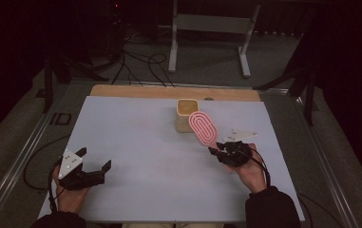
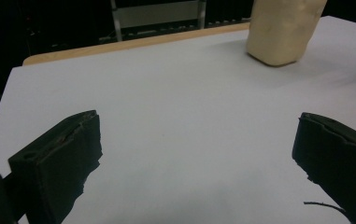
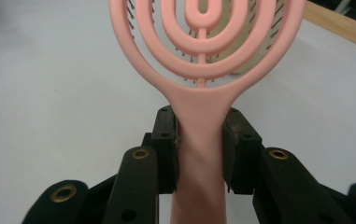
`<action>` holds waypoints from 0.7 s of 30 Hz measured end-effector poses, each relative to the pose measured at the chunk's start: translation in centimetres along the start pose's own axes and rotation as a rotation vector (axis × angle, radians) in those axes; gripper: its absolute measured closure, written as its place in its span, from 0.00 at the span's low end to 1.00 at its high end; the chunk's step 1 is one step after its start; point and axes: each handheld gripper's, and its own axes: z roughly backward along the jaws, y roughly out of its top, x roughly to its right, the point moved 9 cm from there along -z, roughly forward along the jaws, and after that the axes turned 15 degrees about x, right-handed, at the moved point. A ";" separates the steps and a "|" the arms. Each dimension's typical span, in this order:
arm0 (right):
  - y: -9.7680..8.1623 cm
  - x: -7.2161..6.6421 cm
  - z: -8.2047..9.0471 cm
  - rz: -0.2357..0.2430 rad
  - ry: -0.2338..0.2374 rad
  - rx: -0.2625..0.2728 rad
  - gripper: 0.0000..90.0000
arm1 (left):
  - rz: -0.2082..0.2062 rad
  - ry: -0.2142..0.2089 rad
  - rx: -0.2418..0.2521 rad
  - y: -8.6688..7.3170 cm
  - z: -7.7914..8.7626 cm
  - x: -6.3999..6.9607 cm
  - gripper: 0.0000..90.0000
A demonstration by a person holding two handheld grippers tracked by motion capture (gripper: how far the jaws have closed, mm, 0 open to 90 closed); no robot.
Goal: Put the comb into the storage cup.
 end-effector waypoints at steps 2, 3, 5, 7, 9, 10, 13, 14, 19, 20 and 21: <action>0.1 -0.2 -0.1 0.000 0.002 0.007 0.77 | 0.003 -0.002 0.004 0.3 0.0 0.1 0.02; 0.1 -0.2 -0.2 0.000 0.002 0.011 0.77 | 0.003 -0.003 0.008 0.4 -0.1 0.2 0.02; 0.2 -0.5 -0.3 -0.001 0.001 0.016 0.77 | 0.002 -0.004 0.016 0.8 -0.1 0.3 0.01; 0.3 -0.7 -0.4 0.003 0.002 0.022 0.77 | 0.005 -0.007 0.023 1.1 -0.2 0.4 0.01; 0.4 -0.9 -0.5 0.003 0.003 0.028 0.77 | 0.005 -0.010 0.026 1.4 -0.4 0.5 0.01; 0.5 -0.9 -0.6 0.006 0.003 0.030 0.77 | 0.006 -0.013 0.024 1.5 -0.5 0.6 0.01; 0.6 -1.1 -0.7 0.007 0.003 0.039 0.77 | 0.006 -0.018 0.019 1.7 -0.7 0.7 0.01; 0.6 -1.2 -0.8 0.007 0.001 0.040 0.77 | 0.010 -0.020 0.018 1.8 -0.8 0.8 0.01; 0.7 -1.5 -1.1 0.004 -0.001 0.045 0.77 | 0.035 -0.035 0.023 2.2 -1.2 1.1 0.01; 0.7 -1.5 -1.1 0.002 -0.002 0.048 0.77 | 0.039 -0.040 0.025 2.3 -1.3 1.2 0.01; 0.8 -1.6 -1.1 0.002 -0.003 0.051 0.77 | 0.044 -0.043 0.028 2.4 -1.4 1.3 0.01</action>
